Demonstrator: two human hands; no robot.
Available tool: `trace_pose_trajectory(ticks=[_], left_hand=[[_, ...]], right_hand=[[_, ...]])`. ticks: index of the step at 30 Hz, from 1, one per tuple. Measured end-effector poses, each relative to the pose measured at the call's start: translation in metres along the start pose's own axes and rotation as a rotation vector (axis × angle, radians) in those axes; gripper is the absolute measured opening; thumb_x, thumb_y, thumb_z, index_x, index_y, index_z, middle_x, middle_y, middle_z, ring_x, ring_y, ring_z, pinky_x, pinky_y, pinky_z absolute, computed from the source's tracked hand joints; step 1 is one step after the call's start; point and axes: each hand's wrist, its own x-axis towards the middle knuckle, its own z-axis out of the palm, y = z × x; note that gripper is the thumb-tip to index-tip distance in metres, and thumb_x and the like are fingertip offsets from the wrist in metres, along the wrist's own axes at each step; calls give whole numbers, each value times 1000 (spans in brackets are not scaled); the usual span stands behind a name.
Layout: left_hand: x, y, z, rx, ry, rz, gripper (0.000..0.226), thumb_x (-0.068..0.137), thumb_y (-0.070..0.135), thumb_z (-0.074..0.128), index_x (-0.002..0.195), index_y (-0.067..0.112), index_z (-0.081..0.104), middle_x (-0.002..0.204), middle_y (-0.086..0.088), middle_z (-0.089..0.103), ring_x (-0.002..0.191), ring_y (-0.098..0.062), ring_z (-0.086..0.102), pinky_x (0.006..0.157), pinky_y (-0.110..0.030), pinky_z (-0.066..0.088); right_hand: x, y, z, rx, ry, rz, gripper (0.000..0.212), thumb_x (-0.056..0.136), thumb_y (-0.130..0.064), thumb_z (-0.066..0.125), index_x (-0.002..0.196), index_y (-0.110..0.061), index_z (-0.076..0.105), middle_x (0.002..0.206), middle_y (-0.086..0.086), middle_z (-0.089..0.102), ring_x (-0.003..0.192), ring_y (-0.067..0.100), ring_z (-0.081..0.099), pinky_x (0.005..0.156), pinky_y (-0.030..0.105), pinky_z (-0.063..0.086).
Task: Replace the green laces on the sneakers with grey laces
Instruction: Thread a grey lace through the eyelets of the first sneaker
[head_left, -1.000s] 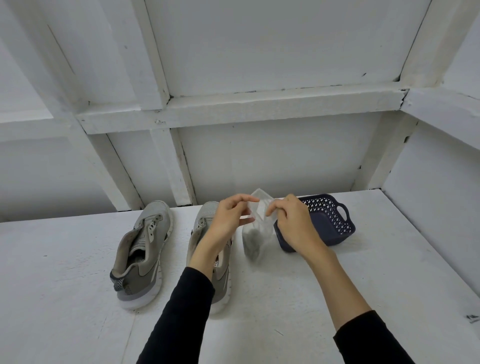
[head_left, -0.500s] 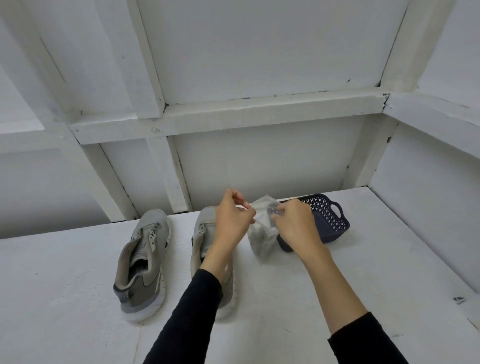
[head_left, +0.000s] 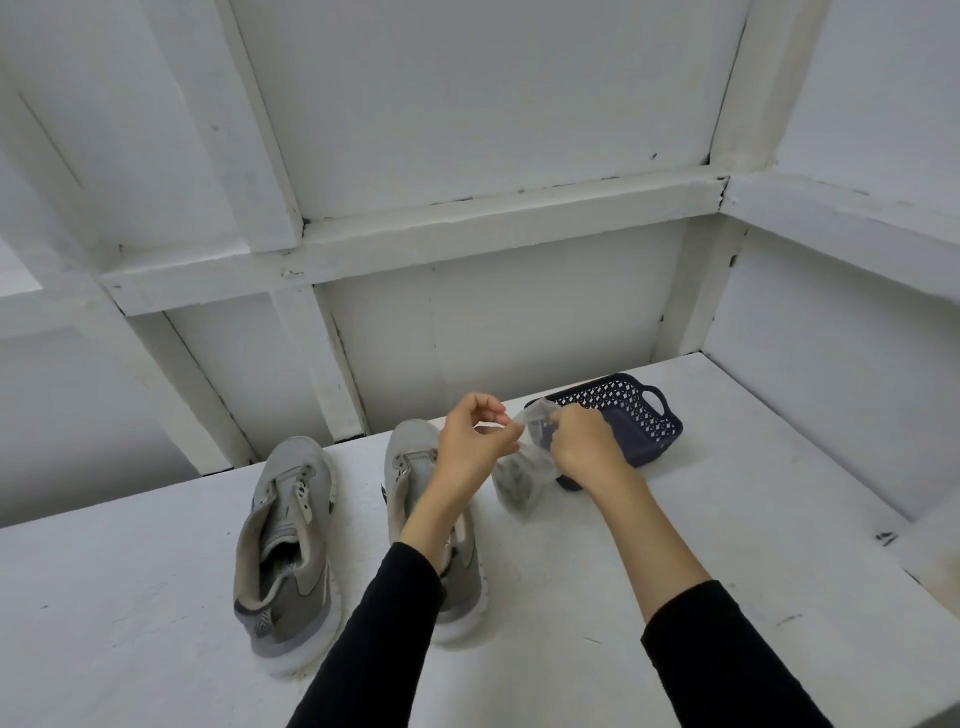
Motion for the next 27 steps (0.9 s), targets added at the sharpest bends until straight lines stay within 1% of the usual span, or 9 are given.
trace_pose_trajectory(ticks=[4,7,10,12,14,17,19,23,27], left_hand=[[6,-5,-8,-104,-12,-115,4,94,17,62,91,16,59,100,-1,59,94,-13,59,82,-27,52],[9,-12,-12,-50,107,-160,6,99,19,54,103,18,58,114,1,57,103,-11,54,93,-27,45],[10,-17,-9,-47,149,-195,31,100,26,52,128,14,50,128,1,52,114,-11,48,101,-28,37],[9,-14,-4,-110,152,-239,42,98,35,53,134,13,45,130,3,49,117,-11,46,105,-30,35],[10,-13,2,-254,139,-333,42,95,43,58,126,16,50,129,4,52,120,-14,48,110,-37,37],[7,-9,5,-367,37,-440,30,88,43,67,105,18,65,104,-3,66,95,-16,64,89,-31,51],[3,-9,5,-389,-65,-459,36,78,41,74,103,14,72,96,-8,69,84,-18,64,82,-28,48],[-4,-11,3,-410,-213,-426,41,85,34,68,121,17,64,114,-3,68,102,-19,60,88,-31,43],[-5,-8,-1,-442,-303,-278,42,93,16,60,134,14,52,124,-7,61,112,-23,58,98,-38,42]], right_hand=[[0,14,-3,-24,18,-75,27,93,-12,48,117,-20,56,106,9,66,101,33,62,75,35,49],[0,25,-13,426,0,-70,21,89,-18,65,108,-26,63,93,-10,67,97,18,66,76,40,59],[-9,29,-31,882,-31,-124,43,85,-19,74,120,-38,57,100,-15,68,91,3,68,61,38,61],[-12,34,-36,996,-51,-165,54,87,-17,71,128,-42,48,101,-16,70,88,-6,67,56,31,59],[-12,41,-35,1053,-65,-173,53,88,-15,69,130,-40,49,104,-15,69,91,-12,63,55,27,57],[-9,54,-30,1088,-73,-163,42,91,-19,64,129,-34,56,100,-10,72,86,-4,67,58,24,55],[-8,64,-31,1081,-71,-168,35,93,-26,62,127,-26,61,99,-9,73,83,4,68,60,23,54],[-4,80,-37,1038,-83,-206,36,92,-38,60,128,-30,61,110,-5,72,95,26,67,77,37,57],[1,90,-43,1046,-179,-264,31,93,-27,62,124,-26,65,114,0,70,105,27,66,88,44,57]])
